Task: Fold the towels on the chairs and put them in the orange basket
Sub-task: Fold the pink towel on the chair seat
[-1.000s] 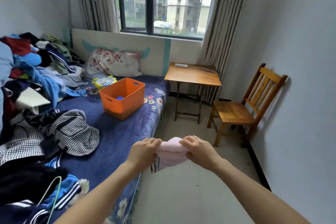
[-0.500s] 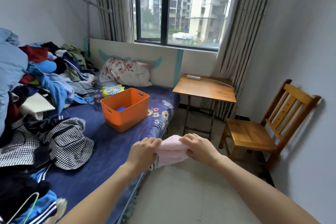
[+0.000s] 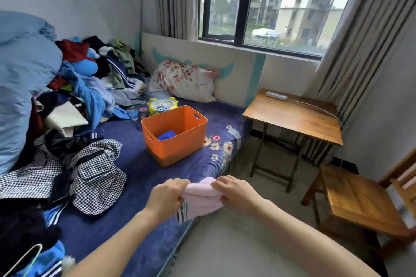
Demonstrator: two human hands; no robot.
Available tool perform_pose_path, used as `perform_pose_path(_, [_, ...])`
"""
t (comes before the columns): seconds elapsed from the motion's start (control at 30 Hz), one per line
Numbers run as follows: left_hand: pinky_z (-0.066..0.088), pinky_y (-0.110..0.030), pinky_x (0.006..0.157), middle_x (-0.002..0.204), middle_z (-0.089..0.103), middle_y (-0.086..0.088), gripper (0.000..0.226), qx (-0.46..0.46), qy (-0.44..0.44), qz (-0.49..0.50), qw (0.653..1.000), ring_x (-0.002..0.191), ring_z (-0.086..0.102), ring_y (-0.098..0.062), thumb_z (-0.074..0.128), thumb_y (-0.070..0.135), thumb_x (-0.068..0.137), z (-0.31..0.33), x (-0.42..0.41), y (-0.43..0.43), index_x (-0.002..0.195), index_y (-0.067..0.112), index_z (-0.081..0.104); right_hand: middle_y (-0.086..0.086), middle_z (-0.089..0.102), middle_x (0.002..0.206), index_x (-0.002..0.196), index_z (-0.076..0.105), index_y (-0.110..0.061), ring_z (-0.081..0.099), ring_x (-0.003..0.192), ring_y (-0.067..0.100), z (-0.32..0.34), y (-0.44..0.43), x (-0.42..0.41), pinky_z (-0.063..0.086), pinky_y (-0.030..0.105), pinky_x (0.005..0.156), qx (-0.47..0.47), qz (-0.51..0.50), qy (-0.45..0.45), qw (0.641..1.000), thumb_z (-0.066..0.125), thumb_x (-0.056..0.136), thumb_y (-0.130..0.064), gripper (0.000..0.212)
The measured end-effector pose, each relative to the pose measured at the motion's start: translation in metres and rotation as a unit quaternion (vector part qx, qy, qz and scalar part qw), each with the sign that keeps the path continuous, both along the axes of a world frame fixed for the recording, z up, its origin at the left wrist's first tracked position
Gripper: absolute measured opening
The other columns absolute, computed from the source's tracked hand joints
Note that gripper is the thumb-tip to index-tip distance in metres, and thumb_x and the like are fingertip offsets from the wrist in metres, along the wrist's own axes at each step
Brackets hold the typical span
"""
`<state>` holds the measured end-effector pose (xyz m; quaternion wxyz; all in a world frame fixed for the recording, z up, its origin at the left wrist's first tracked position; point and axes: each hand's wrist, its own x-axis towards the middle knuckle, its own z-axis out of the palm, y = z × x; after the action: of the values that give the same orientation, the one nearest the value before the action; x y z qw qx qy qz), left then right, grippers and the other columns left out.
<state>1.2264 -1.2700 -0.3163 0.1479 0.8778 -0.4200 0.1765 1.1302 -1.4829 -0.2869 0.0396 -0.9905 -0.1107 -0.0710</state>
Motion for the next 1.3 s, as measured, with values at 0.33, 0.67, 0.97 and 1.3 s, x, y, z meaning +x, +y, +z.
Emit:
perform_pose_path(0.33, [0.030,-0.018,0.029,0.055,0.055,0.016,0.033,0.089,0.100,-0.025,0.991,0.044,0.052,-0.004,0.056,0.027,0.037,-0.015,0.111,-0.112,0.070,0.032,0.052,0.006,0.054,0.121,0.121,0.052,-0.013,0.050,0.110,0.025,-0.006,-0.103,0.109,0.047,0.035,0.083,0.015,-0.078,0.098,0.992,0.017,0.066,-0.034,0.068])
perform_pose_path(0.67, [0.037,-0.032,0.067,0.115,0.059,-0.004,0.033,0.104,0.184,-0.028,0.977,0.104,0.055,-0.027,0.041,0.015,0.083,-0.033,0.154,-0.281,0.114,0.016,0.052,0.002,0.053,0.124,0.124,0.050,-0.015,0.048,0.112,0.021,-0.039,-0.259,0.142,0.043,0.032,0.085,0.045,-0.135,0.136,0.980,0.042,0.078,-0.016,0.046])
perform_pose_path(0.97, [0.043,-0.034,0.074,0.116,0.058,-0.004,0.031,0.095,0.246,0.065,0.962,0.105,0.054,-0.025,0.042,0.012,0.084,-0.027,0.186,-0.397,0.113,0.017,0.051,-0.001,0.053,0.124,0.125,0.050,-0.020,0.049,0.113,0.018,-0.033,-0.386,0.218,0.042,0.027,0.088,0.028,-0.068,0.144,0.987,0.046,0.088,-0.017,0.038])
perform_pose_path(1.3, [0.048,-0.021,0.047,0.077,0.066,0.012,0.045,0.018,0.158,0.179,0.971,0.068,0.066,-0.014,0.053,0.015,0.051,-0.033,0.272,-0.331,0.093,0.030,0.050,0.004,0.051,0.130,0.128,0.046,-0.016,0.051,0.114,0.023,-0.034,-0.334,0.362,0.045,0.030,0.090,0.033,0.104,0.164,0.980,0.046,0.090,-0.016,0.038])
